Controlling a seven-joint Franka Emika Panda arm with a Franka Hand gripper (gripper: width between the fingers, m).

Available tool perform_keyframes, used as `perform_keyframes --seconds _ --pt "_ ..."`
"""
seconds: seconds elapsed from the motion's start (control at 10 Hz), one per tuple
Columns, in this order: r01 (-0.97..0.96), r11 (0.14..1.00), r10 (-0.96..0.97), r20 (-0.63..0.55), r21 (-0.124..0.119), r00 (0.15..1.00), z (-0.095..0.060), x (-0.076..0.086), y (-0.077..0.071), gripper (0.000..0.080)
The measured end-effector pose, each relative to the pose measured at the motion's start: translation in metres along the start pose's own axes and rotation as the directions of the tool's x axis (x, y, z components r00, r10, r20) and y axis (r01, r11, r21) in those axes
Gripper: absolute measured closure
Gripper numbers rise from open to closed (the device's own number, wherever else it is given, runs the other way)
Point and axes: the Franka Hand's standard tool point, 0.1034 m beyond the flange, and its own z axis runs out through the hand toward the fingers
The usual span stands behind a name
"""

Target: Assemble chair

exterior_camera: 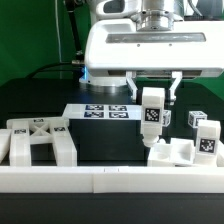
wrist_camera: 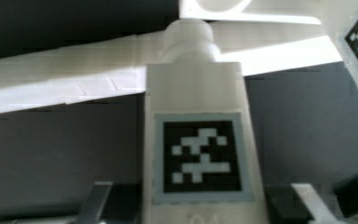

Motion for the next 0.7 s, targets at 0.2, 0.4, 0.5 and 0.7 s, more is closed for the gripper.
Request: perform_keyframes --seconds 0.2,0.4,0.5,0.7 --pt "0.004 1.0 -0.004 -0.002 0.0 1.0 0.001 -0.002 -0.001 0.0509" --pt "0.022 1.0 -0.022 0.004 0.006 1.0 0.004 -0.013 -0.013 0.0509" --pt "0.031 0.999 -0.031 0.008 0.009 0.999 0.006 -0.017 -0.018 0.0509" --pt "0.041 0.999 -0.041 0.019 0.008 0.999 0.011 -0.024 -0.021 0.0509"
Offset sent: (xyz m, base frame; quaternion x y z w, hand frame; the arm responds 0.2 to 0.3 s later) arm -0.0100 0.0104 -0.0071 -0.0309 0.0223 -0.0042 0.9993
